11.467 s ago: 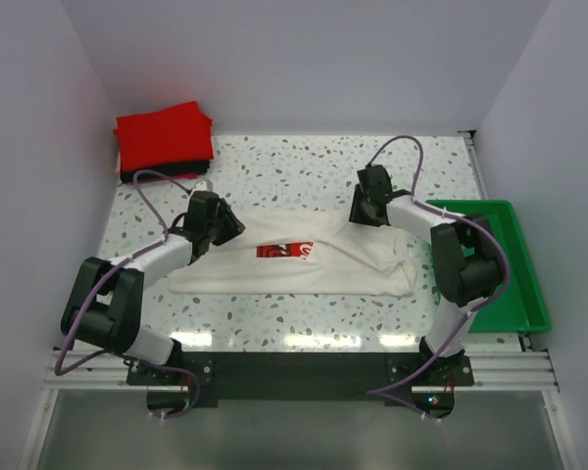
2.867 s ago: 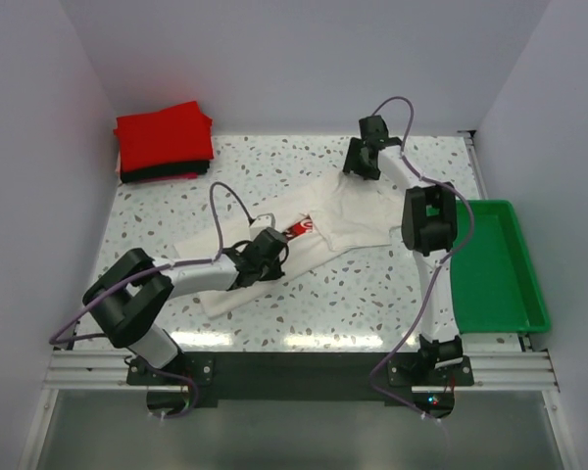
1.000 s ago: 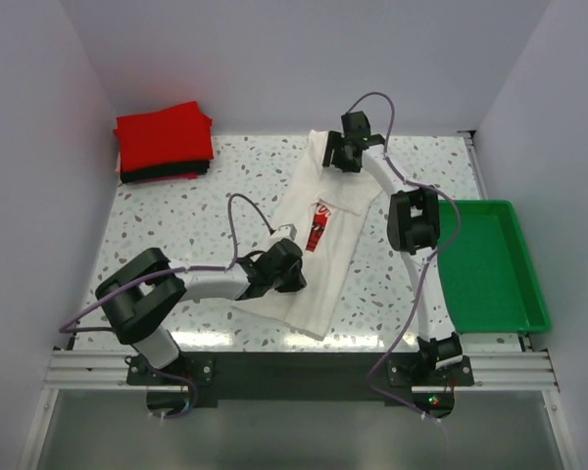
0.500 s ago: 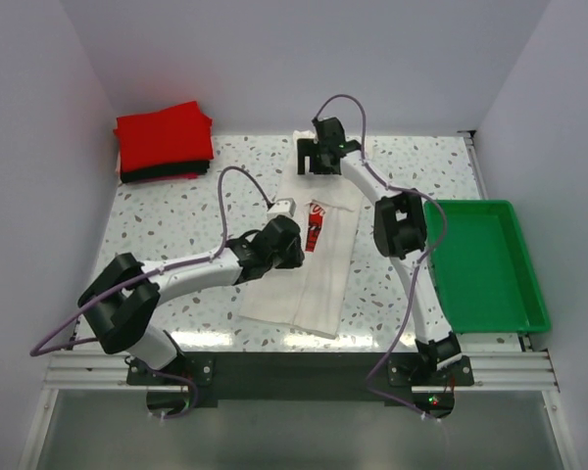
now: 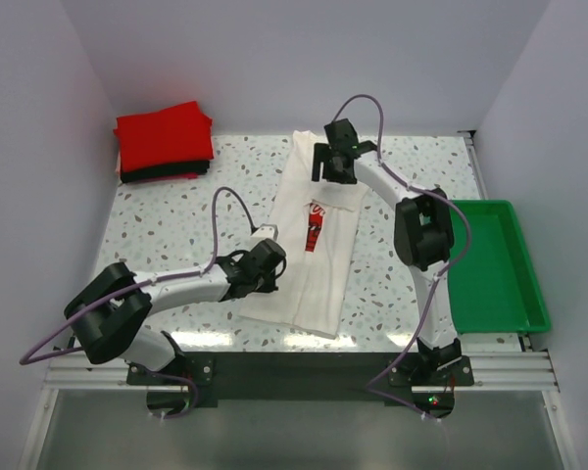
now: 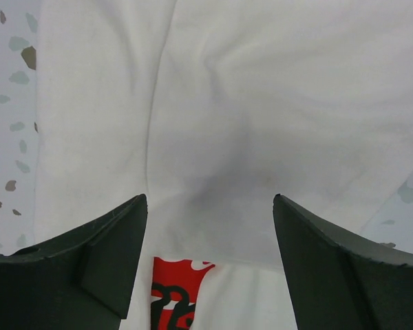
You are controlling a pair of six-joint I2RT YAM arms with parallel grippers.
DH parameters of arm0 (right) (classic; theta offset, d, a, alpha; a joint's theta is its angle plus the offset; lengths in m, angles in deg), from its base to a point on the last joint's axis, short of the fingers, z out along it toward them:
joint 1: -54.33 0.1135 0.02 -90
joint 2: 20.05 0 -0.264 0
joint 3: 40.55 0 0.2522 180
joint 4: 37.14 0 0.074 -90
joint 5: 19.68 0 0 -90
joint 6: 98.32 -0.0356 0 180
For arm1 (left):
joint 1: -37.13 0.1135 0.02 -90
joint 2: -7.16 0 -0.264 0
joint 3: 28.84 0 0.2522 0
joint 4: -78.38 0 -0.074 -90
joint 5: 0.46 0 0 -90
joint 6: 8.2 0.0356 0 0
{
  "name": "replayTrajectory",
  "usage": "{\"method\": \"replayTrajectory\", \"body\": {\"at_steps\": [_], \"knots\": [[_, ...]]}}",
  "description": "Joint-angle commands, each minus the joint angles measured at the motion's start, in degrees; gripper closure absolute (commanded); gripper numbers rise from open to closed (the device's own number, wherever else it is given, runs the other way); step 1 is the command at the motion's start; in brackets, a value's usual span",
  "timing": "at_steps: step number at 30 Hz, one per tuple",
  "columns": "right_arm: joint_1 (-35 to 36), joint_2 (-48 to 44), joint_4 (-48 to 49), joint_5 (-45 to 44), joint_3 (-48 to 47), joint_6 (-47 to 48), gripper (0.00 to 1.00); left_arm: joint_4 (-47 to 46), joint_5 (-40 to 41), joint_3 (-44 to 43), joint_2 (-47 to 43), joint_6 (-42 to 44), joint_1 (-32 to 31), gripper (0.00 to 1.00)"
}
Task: Fold and stack the t-shirts
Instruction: Fold the tshirt
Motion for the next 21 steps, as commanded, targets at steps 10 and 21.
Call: {"method": "replayTrajectory", "body": {"at_steps": [10, 21], "knots": [[0.9, 8.5, -2.7, -1.2, -5.1, 1.0, 0.36, -7.2, -4.3, 4.8, 2.4, -5.7, -2.2, 0.92], [-1.5, 15.5, -3.9, 1.8, -19.3, 4.6, 0.23, -10.1, -7.2, 0.9, 6.6, -7.2, -2.2, 0.85]]}}
